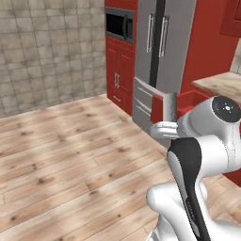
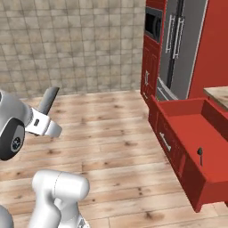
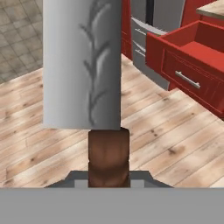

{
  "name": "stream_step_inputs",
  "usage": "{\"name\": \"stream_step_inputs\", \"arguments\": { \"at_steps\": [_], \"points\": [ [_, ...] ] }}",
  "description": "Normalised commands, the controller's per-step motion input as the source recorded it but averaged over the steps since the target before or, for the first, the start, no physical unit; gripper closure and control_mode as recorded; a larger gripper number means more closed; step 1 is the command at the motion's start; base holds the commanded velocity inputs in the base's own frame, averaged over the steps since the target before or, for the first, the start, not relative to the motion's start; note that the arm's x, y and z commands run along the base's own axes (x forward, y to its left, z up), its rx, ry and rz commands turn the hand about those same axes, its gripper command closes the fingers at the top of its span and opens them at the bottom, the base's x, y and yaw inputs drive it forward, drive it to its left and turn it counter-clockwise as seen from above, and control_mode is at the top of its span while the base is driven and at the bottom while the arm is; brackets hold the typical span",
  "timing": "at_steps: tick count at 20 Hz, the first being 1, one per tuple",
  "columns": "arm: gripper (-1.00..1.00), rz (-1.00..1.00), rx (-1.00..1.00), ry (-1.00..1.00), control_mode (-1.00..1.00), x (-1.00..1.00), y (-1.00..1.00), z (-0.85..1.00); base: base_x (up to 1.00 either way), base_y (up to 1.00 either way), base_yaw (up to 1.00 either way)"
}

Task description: Pick up the metallic utensils from the counter and place them in the open drawer. Make sure not to pick up any wooden utensils.

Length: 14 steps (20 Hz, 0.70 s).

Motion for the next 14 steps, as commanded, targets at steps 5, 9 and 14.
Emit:
{"name": "stream_step_inputs", "arguments": {
  "at_steps": [5, 9, 14],
  "points": [
    [1.00, 0.00, 0.00, 0.00, 1.00, 0.00, 0.00, 0.00, -0.07, -1.00, 0.32],
    [1.00, 0.00, 0.00, 0.00, 1.00, 0.00, 0.00, 0.00, -0.16, -1.00, 0.32],
    [1.00, 0.00, 0.00, 0.00, 1.00, 0.00, 0.00, 0.00, -0.71, -0.91, 0.21]
  ]
}}
